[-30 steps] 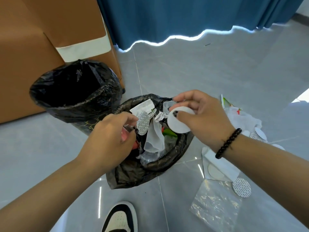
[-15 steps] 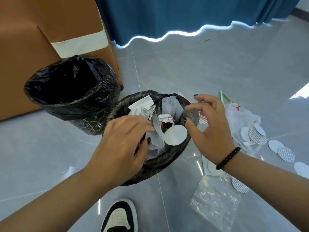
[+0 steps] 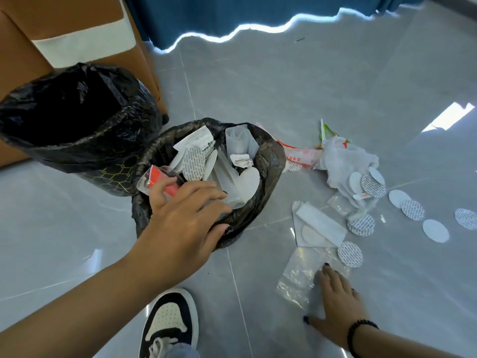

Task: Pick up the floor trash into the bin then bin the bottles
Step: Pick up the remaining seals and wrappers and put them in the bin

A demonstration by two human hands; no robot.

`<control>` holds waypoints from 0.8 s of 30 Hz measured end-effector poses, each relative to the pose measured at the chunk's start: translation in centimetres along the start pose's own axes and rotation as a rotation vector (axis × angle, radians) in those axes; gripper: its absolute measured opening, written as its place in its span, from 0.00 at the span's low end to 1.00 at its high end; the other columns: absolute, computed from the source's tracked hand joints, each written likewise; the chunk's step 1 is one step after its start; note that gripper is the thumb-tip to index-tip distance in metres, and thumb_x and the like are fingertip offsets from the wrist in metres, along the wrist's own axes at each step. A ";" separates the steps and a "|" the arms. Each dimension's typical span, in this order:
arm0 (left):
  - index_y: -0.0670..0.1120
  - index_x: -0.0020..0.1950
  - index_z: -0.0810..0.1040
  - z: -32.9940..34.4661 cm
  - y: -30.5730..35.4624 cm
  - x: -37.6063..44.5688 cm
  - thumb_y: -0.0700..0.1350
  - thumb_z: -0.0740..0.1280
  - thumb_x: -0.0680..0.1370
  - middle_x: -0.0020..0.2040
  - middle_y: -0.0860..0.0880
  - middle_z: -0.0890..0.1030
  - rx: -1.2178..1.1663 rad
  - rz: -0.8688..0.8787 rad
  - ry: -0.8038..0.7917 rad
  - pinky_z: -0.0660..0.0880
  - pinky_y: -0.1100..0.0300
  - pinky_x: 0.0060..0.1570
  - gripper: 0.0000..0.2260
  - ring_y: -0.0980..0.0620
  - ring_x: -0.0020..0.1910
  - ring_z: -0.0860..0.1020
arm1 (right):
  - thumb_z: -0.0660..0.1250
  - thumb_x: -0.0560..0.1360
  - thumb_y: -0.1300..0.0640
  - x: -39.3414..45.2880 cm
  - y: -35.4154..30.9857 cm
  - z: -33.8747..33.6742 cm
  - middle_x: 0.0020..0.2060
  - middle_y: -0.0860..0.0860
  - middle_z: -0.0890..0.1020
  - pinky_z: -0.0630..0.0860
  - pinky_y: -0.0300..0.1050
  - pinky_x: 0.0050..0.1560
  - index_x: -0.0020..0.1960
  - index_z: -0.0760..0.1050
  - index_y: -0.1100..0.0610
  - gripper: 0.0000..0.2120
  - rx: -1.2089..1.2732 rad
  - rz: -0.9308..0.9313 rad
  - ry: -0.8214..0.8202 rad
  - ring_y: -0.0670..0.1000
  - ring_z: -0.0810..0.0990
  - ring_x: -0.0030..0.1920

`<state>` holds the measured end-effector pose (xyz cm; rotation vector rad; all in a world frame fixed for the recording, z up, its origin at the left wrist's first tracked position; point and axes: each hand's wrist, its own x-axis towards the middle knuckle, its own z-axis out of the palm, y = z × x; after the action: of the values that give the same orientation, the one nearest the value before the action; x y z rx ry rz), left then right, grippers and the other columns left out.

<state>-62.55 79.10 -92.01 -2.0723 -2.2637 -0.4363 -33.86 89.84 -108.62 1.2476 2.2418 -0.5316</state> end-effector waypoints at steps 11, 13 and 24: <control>0.48 0.52 0.81 0.8 2.8 0.1 0.39 0.70 0.70 0.63 0.47 0.77 -0.034 0.125 0.109 0.61 0.43 0.63 0.11 0.49 0.67 0.72 | 0.58 0.77 0.54 1.6 -0.1 -5.1 0.51 0.49 0.78 0.72 0.44 0.54 0.52 0.76 0.53 0.09 0.167 -0.179 0.275 0.51 0.76 0.54; 0.49 0.55 0.80 1.1 3.7 -0.1 0.42 0.70 0.71 0.65 0.48 0.76 -0.105 0.162 0.055 0.62 0.45 0.63 0.12 0.50 0.69 0.70 | 0.62 0.76 0.56 0.6 -0.4 -7.9 0.46 0.48 0.79 0.73 0.43 0.51 0.47 0.77 0.52 0.05 0.286 -0.284 0.274 0.50 0.78 0.49; 0.62 0.57 0.76 1.4 8.6 4.3 0.59 0.69 0.72 0.56 0.61 0.79 -0.932 -0.130 -0.447 0.73 0.56 0.60 0.14 0.61 0.57 0.76 | 0.70 0.73 0.59 -11.2 0.5 -16.7 0.39 0.42 0.84 0.75 0.33 0.47 0.42 0.81 0.46 0.08 0.798 -0.499 0.336 0.42 0.82 0.44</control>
<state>-54.35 84.14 -90.85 -2.6014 -2.7944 -1.3862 -32.58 92.07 -88.62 1.1531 2.7529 -1.6323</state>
